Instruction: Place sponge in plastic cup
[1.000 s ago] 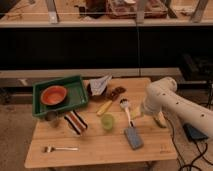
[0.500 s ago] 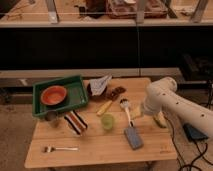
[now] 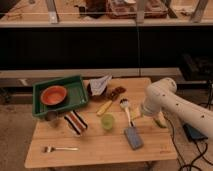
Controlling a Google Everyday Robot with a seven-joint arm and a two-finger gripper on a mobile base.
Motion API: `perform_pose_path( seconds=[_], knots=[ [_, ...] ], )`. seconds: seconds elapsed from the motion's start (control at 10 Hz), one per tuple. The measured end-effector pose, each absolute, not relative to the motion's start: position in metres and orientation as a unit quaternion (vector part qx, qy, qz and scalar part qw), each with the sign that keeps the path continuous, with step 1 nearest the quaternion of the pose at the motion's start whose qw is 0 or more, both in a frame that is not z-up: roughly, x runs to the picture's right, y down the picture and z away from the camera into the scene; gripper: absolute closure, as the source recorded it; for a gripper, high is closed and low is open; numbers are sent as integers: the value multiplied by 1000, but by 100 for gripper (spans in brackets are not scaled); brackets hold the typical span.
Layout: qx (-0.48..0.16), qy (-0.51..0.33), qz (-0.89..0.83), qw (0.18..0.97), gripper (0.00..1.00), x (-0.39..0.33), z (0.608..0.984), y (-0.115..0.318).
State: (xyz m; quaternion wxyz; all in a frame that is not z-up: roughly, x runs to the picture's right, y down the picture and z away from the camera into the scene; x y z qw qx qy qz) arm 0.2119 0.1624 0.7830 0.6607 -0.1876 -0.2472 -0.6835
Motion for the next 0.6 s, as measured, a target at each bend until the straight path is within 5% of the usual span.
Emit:
perform_pose_path(
  seconds=[0.6],
  knots=[
    [-197,-246,-731,606,20,178,774,219]
  ],
)
